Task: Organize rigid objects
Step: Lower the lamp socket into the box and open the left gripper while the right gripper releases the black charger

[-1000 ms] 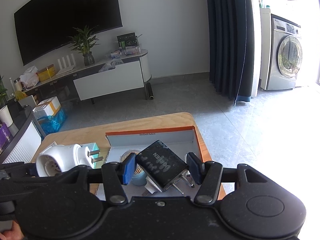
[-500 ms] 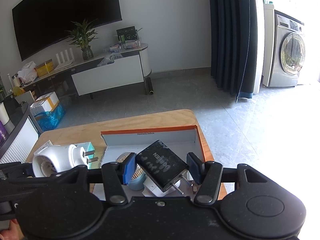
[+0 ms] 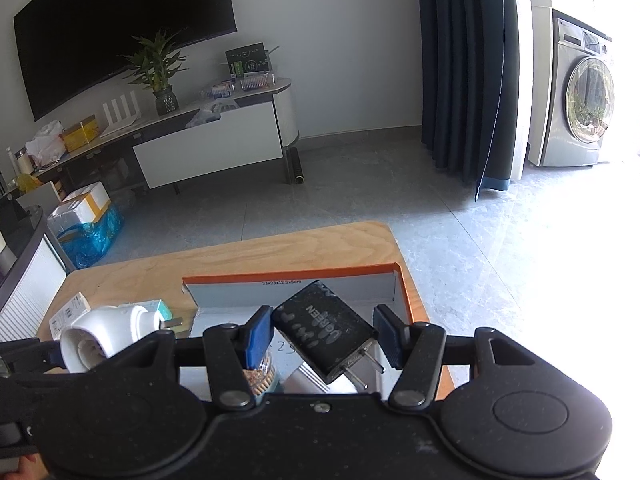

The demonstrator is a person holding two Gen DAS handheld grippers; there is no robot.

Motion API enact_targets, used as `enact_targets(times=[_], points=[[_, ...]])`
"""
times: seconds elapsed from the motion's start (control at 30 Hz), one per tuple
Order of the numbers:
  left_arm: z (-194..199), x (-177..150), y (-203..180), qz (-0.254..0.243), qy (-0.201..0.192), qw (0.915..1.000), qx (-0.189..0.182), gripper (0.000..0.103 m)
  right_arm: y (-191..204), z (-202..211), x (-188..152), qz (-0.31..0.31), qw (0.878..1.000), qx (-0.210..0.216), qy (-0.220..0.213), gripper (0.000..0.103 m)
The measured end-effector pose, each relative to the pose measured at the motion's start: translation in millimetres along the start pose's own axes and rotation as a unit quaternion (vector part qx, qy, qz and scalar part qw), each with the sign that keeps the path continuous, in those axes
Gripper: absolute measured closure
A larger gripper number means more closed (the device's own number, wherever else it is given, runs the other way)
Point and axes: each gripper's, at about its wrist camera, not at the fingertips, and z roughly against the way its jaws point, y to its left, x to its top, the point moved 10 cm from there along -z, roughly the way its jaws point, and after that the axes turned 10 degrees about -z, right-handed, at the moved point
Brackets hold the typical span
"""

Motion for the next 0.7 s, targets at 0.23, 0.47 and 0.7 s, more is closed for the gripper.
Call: enact_targets(times=[0.23,0.47,0.7], points=[[-15,8,1,-0.004,0.005,1.0,-0.007,0.038,-4,2,21,-0.015,0.999,0.003,-0.042,0.027],[-38,13,-2,0.002,0.02,0.9991,-0.038,0.037,-11,12,24,-0.025,0.998,0.0,-0.059,0.027],[-34,22,-9,0.014,0.007,0.9979,-0.064,0.022,-10,18,25,-0.024,0.998,-0.001,-0.064,0.027]])
